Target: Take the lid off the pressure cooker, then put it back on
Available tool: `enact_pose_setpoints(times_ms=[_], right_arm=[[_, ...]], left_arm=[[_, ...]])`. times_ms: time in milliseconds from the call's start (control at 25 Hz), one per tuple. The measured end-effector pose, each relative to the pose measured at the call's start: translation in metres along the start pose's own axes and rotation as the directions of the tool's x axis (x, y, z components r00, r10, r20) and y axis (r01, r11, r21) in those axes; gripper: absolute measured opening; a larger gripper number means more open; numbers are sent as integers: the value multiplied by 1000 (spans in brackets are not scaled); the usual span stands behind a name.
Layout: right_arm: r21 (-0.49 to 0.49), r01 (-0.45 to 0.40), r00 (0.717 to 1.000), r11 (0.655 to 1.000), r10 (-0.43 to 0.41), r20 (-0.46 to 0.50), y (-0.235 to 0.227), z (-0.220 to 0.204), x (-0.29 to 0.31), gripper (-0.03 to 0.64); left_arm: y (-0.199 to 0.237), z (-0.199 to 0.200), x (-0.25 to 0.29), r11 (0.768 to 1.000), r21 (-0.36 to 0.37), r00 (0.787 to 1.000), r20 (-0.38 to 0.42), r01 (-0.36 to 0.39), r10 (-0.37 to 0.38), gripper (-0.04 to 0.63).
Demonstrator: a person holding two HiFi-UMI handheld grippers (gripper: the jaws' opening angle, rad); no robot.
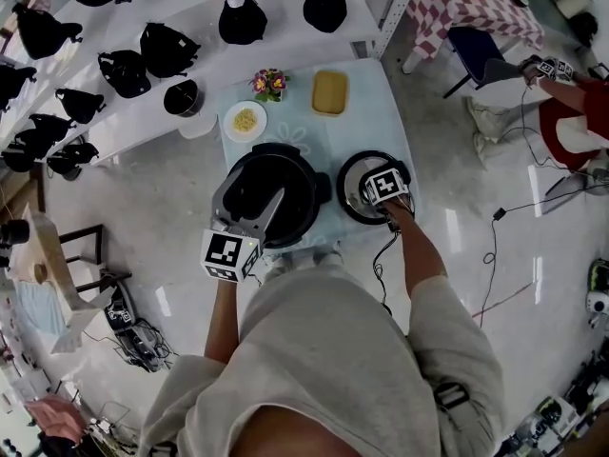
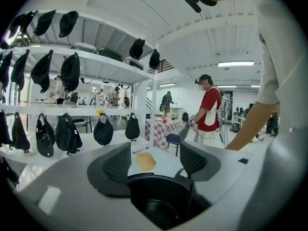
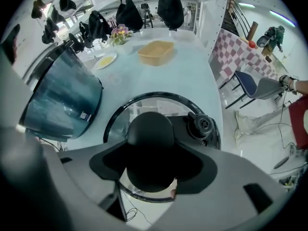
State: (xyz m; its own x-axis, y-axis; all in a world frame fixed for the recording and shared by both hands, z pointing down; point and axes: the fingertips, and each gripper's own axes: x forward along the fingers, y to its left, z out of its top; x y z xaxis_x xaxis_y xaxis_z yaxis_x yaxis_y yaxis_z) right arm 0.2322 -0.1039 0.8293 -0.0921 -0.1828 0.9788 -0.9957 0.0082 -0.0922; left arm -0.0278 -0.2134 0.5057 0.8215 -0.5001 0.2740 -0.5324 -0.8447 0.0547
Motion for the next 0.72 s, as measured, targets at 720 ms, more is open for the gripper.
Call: enact_pose_setpoints(times_ms=[720], right_arm=[[-213, -23, 1000, 977, 26, 10, 25, -22, -67, 272]], left_arm=[[-3, 4, 2, 999, 23, 999, 14, 47, -48, 308]])
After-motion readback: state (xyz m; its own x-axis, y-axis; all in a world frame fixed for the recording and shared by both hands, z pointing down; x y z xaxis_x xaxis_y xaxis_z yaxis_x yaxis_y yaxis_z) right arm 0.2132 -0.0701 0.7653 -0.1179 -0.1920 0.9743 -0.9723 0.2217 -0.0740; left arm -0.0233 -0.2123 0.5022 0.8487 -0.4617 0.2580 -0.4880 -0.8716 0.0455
